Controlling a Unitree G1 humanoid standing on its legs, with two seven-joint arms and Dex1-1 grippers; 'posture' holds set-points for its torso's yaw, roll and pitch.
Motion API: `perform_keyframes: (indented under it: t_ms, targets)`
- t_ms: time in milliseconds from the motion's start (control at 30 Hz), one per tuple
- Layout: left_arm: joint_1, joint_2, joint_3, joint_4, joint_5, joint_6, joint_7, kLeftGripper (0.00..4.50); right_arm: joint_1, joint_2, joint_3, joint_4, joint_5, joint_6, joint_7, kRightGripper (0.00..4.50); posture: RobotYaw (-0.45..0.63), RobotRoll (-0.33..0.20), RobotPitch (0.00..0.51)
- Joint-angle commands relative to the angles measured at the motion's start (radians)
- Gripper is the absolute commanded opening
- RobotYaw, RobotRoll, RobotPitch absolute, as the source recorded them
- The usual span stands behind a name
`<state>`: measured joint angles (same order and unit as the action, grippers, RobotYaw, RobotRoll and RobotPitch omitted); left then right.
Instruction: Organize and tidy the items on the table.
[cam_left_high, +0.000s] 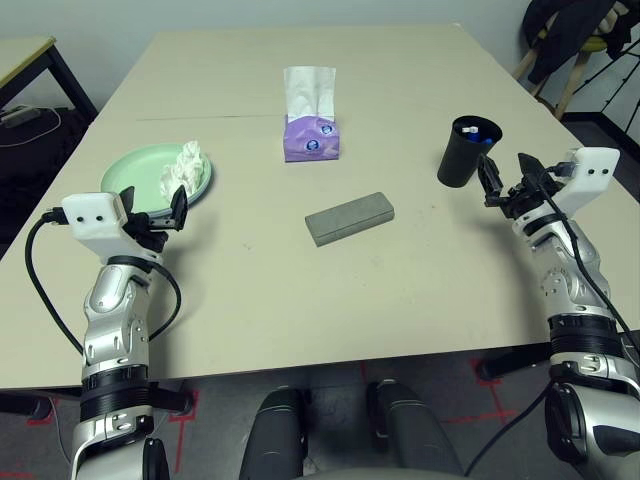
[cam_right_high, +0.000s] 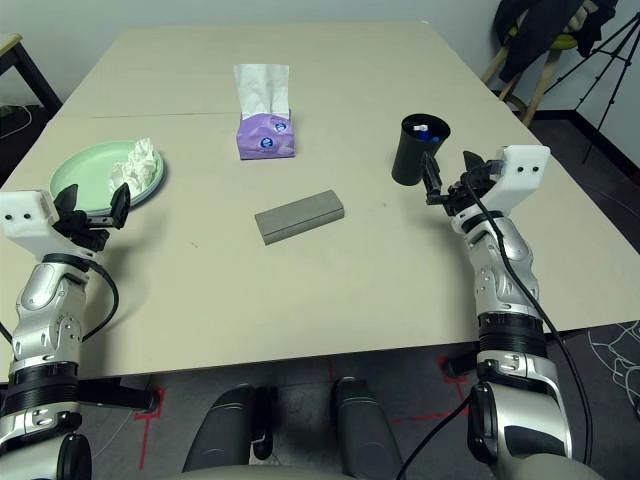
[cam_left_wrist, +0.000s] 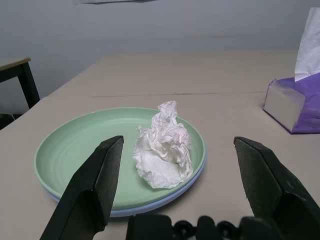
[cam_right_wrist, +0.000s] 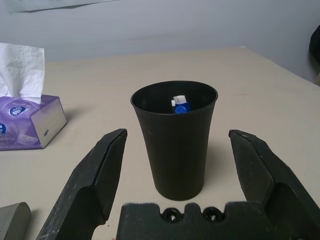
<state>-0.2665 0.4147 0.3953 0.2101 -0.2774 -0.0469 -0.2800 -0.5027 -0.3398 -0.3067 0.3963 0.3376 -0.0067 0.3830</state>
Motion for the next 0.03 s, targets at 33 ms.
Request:
perform_keyframes:
  t_ms: [33]
  targets:
    - [-0.005, 0.006, -0.001, 0.007, -0.012, 0.008, -0.01, 4.5, 0.013, 0.002, 0.001, -0.007, -0.003, -0.005, -0.003, 4.47, 0.05, 0.0, 0.1]
